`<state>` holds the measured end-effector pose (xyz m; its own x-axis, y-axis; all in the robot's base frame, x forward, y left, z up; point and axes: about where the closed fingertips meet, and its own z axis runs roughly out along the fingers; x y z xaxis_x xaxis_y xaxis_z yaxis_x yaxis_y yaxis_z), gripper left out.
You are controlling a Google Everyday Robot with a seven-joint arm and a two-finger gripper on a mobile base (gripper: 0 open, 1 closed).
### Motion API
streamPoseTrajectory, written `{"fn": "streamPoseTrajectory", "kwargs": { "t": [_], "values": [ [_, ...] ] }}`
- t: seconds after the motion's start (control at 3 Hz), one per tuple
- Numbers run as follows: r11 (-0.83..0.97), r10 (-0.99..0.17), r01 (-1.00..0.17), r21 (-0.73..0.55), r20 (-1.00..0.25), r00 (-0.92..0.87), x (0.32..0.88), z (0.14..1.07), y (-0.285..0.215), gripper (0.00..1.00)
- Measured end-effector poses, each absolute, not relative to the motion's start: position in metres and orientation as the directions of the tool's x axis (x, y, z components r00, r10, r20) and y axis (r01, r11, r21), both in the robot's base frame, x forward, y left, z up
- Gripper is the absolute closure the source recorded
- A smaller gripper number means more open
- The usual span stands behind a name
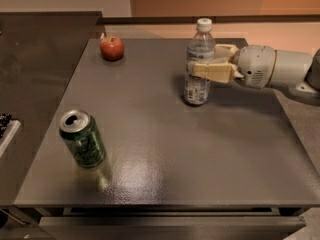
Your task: Place blue plastic bottle upright
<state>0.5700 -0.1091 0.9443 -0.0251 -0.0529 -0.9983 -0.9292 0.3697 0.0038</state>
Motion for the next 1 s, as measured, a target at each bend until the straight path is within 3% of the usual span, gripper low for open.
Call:
{"fn": "streamPoseTrajectory", "kwargs": {
  "t": [0.67,1.0],
  "values": [
    [0.368,-0.056,-0.930,0.009,-0.998,-0.031,0.5707,0.9323,-0.1088,0.14],
    [0.367,-0.060,-0.930,0.004,-0.998,-0.028,0.5688,0.9292,-0.1100,0.00]
  ]
}}
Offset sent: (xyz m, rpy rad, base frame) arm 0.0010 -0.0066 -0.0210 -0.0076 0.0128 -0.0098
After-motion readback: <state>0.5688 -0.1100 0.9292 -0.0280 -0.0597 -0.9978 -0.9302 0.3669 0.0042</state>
